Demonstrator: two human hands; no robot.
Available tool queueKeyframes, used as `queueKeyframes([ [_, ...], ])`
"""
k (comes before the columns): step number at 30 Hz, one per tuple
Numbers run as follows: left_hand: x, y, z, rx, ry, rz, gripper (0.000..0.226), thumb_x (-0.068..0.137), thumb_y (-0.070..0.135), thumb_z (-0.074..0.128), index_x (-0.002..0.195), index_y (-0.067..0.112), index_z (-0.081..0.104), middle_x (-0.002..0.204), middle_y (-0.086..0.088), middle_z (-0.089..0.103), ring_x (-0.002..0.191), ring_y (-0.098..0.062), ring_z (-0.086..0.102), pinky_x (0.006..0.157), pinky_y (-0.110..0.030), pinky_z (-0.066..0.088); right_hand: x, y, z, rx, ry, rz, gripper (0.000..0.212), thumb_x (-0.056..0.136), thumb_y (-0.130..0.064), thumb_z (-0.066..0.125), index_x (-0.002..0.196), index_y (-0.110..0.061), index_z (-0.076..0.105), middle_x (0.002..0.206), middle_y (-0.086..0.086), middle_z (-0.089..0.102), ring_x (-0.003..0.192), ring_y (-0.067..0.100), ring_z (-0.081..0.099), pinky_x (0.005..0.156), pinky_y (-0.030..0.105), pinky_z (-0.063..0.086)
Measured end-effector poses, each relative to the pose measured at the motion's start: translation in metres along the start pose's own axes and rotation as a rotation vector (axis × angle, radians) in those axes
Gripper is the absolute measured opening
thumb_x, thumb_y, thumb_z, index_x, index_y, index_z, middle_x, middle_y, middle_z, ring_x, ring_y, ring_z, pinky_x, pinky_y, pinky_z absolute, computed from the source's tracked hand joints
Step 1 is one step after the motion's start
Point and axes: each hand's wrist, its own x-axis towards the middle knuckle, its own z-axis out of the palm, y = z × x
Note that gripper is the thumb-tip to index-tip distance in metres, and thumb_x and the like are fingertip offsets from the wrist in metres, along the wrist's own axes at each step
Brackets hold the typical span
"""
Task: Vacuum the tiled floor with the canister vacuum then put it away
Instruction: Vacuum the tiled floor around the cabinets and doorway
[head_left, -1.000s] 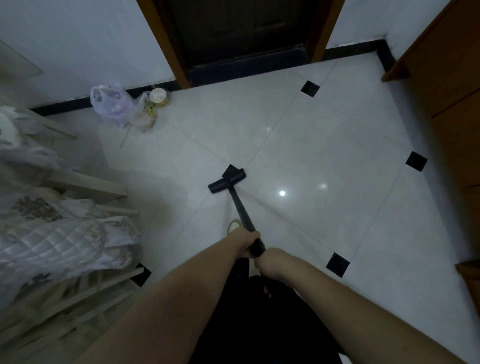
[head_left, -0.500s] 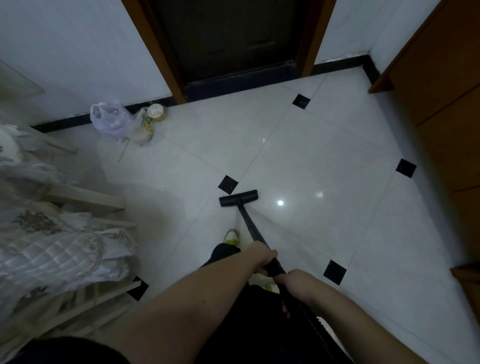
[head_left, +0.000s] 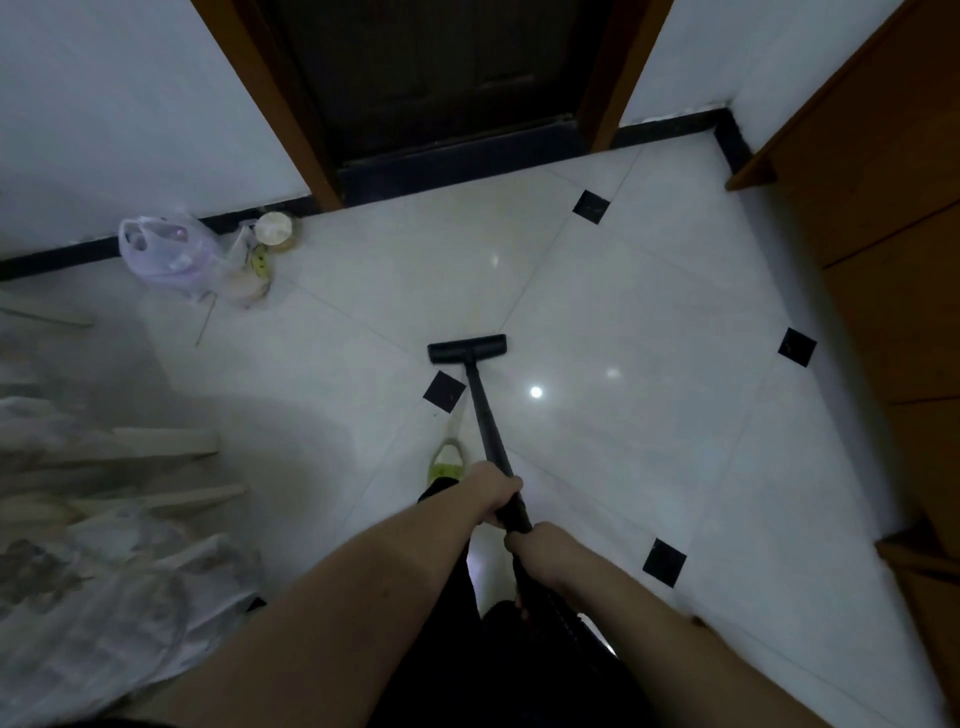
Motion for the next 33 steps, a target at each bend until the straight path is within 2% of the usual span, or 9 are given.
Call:
queueKeyframes([
  [2,0.013,0.015,-0.024,-0.019,0.003,-0.017,0.038,0.093,0.017,0.06,0.124,-0.003,0.05,0.092,-0.013,0.061,0.081,-0.027,0.06,0.055,-0.037,0.054,0.009,-0.029,0.001,0.069,-0.002,0.028,0.023,0.097,-0.014,0.043,0.107,0.006,0.051,0.078,0.024,0.054,0.049,0.029,0.057,0.041,0.029,0.048],
  [4,0.028,0.032,-0.047,-0.039,-0.013,-0.022,0.037,0.094,0.017,0.06,0.124,-0.003,0.05,0.088,-0.012,0.059,0.076,-0.025,0.059,0.049,-0.037,0.052,0.018,-0.056,0.001,0.117,0.001,0.037,0.031,0.098,-0.016,0.042,0.116,0.009,0.05,0.074,0.024,0.055,0.049,0.03,0.058,0.041,0.029,0.047],
  [9,0.053,0.071,-0.087,0.029,-0.011,-0.015,0.043,0.093,0.019,0.06,0.13,-0.002,0.048,0.119,-0.022,0.06,0.097,-0.032,0.063,0.041,-0.033,0.048,0.032,-0.107,-0.005,0.172,0.012,0.006,0.03,0.099,-0.02,0.041,0.108,0.006,0.052,0.07,0.022,0.057,0.054,0.03,0.059,0.047,0.031,0.049],
  [14,0.062,0.098,-0.111,0.015,-0.032,0.001,0.046,0.093,0.018,0.06,0.132,-0.002,0.046,0.12,-0.022,0.059,0.098,-0.032,0.063,0.06,-0.038,0.056,0.042,-0.15,-0.016,0.151,0.009,0.107,0.031,0.101,-0.017,0.04,0.083,0.007,0.05,0.073,0.026,0.056,0.06,0.033,0.057,0.058,0.041,0.049],
  [18,0.065,0.116,-0.125,0.022,0.002,0.029,0.047,0.092,0.02,0.062,0.13,-0.001,0.047,0.118,-0.021,0.06,0.089,-0.03,0.062,0.05,-0.036,0.054,0.043,-0.169,-0.026,0.229,0.013,0.05,0.028,0.1,-0.016,0.039,0.094,0.008,0.054,0.068,0.024,0.055,0.052,0.032,0.057,0.048,0.035,0.048],
  [21,0.063,0.121,-0.119,-0.001,-0.006,0.028,0.044,0.091,0.017,0.064,0.127,-0.002,0.048,0.116,-0.021,0.061,0.087,-0.029,0.062,0.049,-0.035,0.053,0.036,-0.162,-0.037,0.228,0.02,-0.002,0.028,0.1,-0.016,0.04,0.101,0.008,0.054,0.067,0.023,0.055,0.044,0.029,0.056,0.045,0.033,0.048],
  [26,0.049,0.116,-0.073,-0.074,-0.08,0.001,0.035,0.091,0.012,0.062,0.119,-0.007,0.052,0.097,-0.02,0.064,0.069,-0.026,0.064,0.039,-0.034,0.051,0.021,-0.118,-0.064,0.067,0.061,-0.015,0.022,0.095,-0.021,0.046,0.083,-0.005,0.055,0.072,0.017,0.061,0.054,0.027,0.059,0.066,0.039,0.055],
  [30,0.032,0.103,-0.023,-0.097,-0.131,-0.021,0.027,0.09,0.012,0.063,0.108,-0.005,0.052,0.09,-0.018,0.063,0.068,-0.027,0.064,0.041,-0.036,0.054,-0.004,-0.073,-0.085,0.073,0.007,0.031,0.027,0.096,-0.016,0.04,0.108,0.003,0.055,0.065,0.02,0.061,0.046,0.027,0.059,0.046,0.031,0.052],
  [33,0.018,0.095,0.008,-0.095,-0.141,-0.043,0.024,0.089,0.012,0.064,0.104,-0.002,0.051,0.098,-0.02,0.062,0.074,-0.029,0.064,0.045,-0.039,0.056,-0.018,-0.046,-0.099,0.019,-0.009,0.032,0.024,0.097,-0.017,0.039,0.105,0.0,0.054,0.066,0.018,0.061,0.045,0.025,0.059,0.045,0.028,0.052],
])
